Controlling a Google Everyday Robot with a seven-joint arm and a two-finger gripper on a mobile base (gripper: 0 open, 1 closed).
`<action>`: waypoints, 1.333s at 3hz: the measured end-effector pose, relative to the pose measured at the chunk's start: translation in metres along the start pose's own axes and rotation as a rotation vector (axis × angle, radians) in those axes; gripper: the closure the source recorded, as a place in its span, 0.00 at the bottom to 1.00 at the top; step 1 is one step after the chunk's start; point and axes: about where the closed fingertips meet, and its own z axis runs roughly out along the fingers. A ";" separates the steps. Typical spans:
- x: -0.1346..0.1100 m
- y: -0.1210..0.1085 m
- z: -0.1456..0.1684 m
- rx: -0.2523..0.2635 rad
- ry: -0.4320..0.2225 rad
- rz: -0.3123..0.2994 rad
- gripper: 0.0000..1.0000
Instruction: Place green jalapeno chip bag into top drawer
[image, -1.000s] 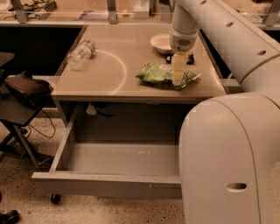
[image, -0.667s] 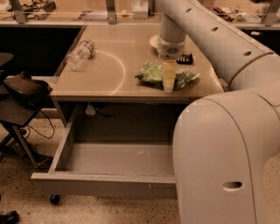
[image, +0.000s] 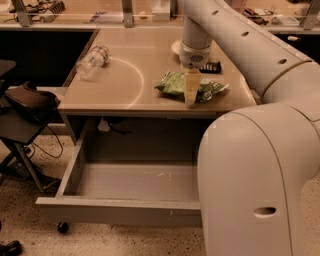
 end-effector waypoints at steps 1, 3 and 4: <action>0.000 0.000 0.000 0.000 0.000 0.000 0.42; 0.003 0.001 -0.003 0.006 0.009 0.011 0.89; 0.013 0.012 -0.034 0.093 -0.005 0.064 1.00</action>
Offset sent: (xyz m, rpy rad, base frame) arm 0.0000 0.0000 0.0000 0.0000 0.0000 0.0000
